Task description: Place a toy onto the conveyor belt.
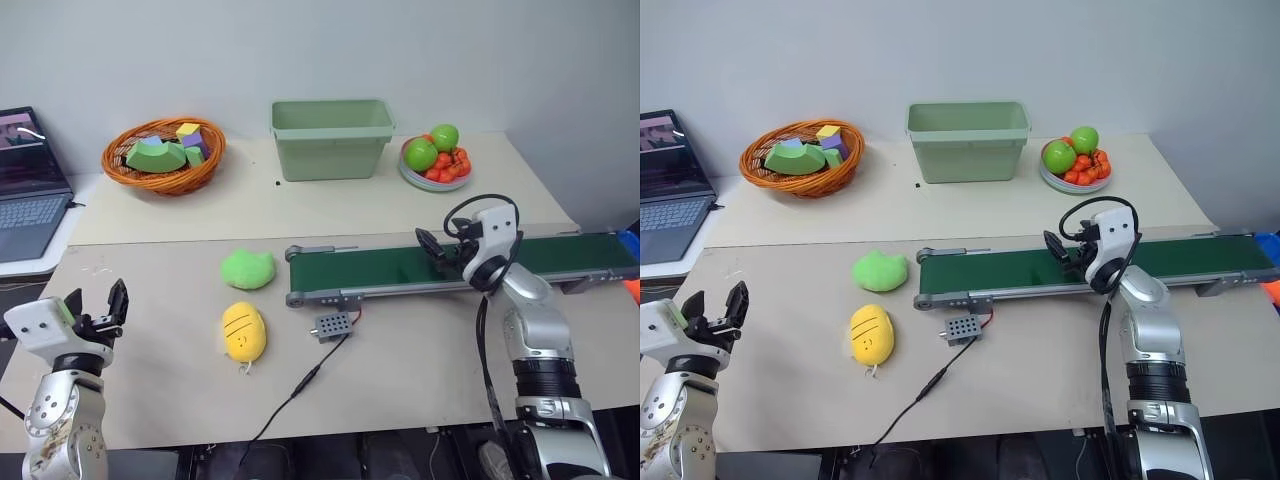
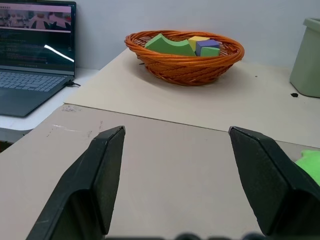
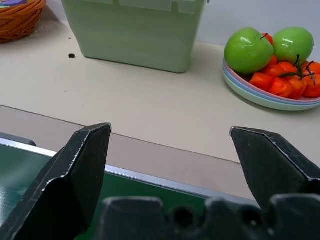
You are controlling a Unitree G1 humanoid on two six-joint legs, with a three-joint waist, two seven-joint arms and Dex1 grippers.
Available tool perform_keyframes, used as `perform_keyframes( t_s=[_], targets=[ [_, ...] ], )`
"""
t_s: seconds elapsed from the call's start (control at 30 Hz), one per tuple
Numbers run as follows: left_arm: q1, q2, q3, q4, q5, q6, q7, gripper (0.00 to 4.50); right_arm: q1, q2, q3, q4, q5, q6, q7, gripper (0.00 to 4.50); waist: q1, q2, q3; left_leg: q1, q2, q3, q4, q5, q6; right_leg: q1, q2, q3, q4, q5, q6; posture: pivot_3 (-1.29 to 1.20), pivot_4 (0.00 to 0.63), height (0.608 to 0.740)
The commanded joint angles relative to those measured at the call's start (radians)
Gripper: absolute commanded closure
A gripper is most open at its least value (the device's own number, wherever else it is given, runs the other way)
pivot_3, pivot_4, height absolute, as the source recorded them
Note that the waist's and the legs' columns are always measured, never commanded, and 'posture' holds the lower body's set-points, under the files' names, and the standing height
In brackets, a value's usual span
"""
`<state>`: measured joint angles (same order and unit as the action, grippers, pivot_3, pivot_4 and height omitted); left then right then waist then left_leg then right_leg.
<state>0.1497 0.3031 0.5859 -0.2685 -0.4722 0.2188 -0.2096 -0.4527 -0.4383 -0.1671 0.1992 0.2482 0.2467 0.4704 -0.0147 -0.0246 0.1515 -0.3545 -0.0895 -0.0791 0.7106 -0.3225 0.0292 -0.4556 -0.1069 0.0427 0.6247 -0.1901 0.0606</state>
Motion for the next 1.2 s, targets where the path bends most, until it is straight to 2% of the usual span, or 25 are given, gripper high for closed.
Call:
perform_keyframes(
  t_s=[0.03, 0.1, 0.23, 0.37, 0.43, 0.57, 0.63, 0.8, 0.93, 1.0, 1.07, 1.2],
  targets=[
    [-0.017, 0.013, -0.018, -0.024, 0.000, -0.013, -0.008, 0.95, -0.006, 0.003, 0.008, -0.045, -0.006, -0.032, 0.006, 0.00, 0.000, 0.000, 0.000, 0.000, 0.000, 0.000, 0.000, 0.000, 0.000, 0.000, 0.000, 0.000, 0.000, 0.000, 0.000, 0.00, 0.150, 0.728],
    [-0.028, 0.002, -0.030, -0.026, -0.031, 0.007, -0.017, 0.95, 0.011, -0.003, 0.068, -0.129, 0.017, -0.004, 0.089, 0.00, 0.000, 0.000, 0.000, 0.000, 0.000, 0.000, 0.000, 0.000, 0.000, 0.000, 0.000, 0.000, 0.000, 0.000, 0.000, 0.00, 0.150, 0.728],
    [-0.030, 0.002, -0.050, -0.025, -0.041, 0.014, -0.028, 0.95, 0.105, -0.095, 0.239, -0.432, 0.131, 0.089, 0.374, 0.00, -0.003, 0.000, 0.000, 0.000, 0.001, 0.000, -0.001, 0.000, 0.000, -0.001, 0.001, 0.000, 0.000, 0.000, 0.000, 0.00, 0.150, 0.728],
    [-0.034, 0.007, -0.067, -0.022, -0.045, 0.019, -0.031, 0.95, 0.177, -0.233, 0.309, -0.624, 0.237, 0.165, 0.583, 0.00, 0.002, 0.000, 0.000, 0.000, 0.000, 0.000, 0.000, -0.002, 0.002, 0.000, 0.000, -0.002, -0.002, 0.000, 0.000, 0.00, 0.150, 0.728],
    [-0.031, 0.010, -0.081, -0.027, -0.049, 0.034, -0.039, 0.95, 0.189, -0.281, 0.321, -0.670, 0.271, 0.190, 0.637, 0.00, 0.009, 0.000, 0.000, 0.000, 0.000, 0.000, 0.001, -0.002, 0.002, 0.002, -0.001, -0.003, -0.003, 0.000, 0.000, 0.00, 0.150, 0.728],
    [0.013, 0.031, -0.159, -0.066, 0.003, 0.063, -0.068, 0.95, 0.180, -0.286, 0.324, -0.681, 0.267, 0.196, 0.634, 0.00, 0.010, -0.001, 0.000, 0.002, 0.000, 0.000, 0.000, -0.003, 0.003, 0.003, -0.001, -0.003, -0.003, 0.000, 0.000, 0.00, 0.150, 0.728],
    [0.021, -0.009, -0.190, -0.131, -0.045, 0.120, -0.025, 0.95, 0.180, -0.282, 0.324, -0.676, 0.258, 0.195, 0.630, 0.00, 0.010, -0.001, 0.000, 0.002, 0.000, 0.000, 0.000, -0.003, 0.002, 0.003, -0.001, -0.002, -0.002, 0.000, 0.000, 0.00, 0.150, 0.728],
    [0.059, -0.113, -0.306, -0.292, 0.053, 0.217, 0.164, 0.95, 0.192, -0.283, 0.319, -0.665, 0.244, 0.190, 0.623, 0.00, 0.020, -0.001, 0.000, 0.001, 0.000, 0.000, 0.000, -0.003, 0.002, 0.002, -0.001, -0.002, -0.004, 0.000, 0.000, 0.00, 0.150, 0.728],
    [0.065, -0.187, -0.365, -0.406, 0.056, 0.285, 0.256, 0.95, 0.202, -0.287, 0.316, -0.657, 0.231, 0.186, 0.618, 0.00, 0.026, -0.001, 0.000, 0.000, 0.000, 0.000, 0.000, -0.003, 0.002, 0.002, -0.001, -0.002, -0.004, 0.000, 0.000, 0.00, 0.150, 0.728],
    [0.088, -0.227, -0.435, -0.469, 0.054, 0.347, 0.300, 0.95, 0.205, -0.294, 0.309, -0.653, 0.229, 0.187, 0.617, 0.00, 0.027, -0.001, 0.000, 0.001, 0.000, 0.000, 0.000, -0.003, 0.002, 0.002, -0.001, -0.002, -0.004, 0.000, 0.000, 0.00, 0.150, 0.728],
    [0.104, -0.234, -0.483, -0.493, 0.072, 0.400, 0.324, 0.95, 0.208, -0.302, 0.298, -0.657, 0.236, 0.193, 0.620, 0.00, 0.027, -0.001, 0.000, 0.001, 0.000, 0.000, 0.000, -0.003, 0.002, 0.003, -0.001, -0.002, -0.004, 0.000, 0.000, 0.00, 0.150, 0.728],
    [0.085, -0.220, -0.471, -0.454, 0.084, 0.490, 0.353, 0.95, 0.210, -0.314, 0.286, -0.676, 0.253, 0.209, 0.617, 0.00, 0.026, -0.001, 0.000, 0.001, 0.000, 0.000, 0.000, -0.003, 0.002, 0.003, 0.000, -0.002, -0.004, 0.000, 0.000, 0.00, 0.150, 0.728]
  ],
)
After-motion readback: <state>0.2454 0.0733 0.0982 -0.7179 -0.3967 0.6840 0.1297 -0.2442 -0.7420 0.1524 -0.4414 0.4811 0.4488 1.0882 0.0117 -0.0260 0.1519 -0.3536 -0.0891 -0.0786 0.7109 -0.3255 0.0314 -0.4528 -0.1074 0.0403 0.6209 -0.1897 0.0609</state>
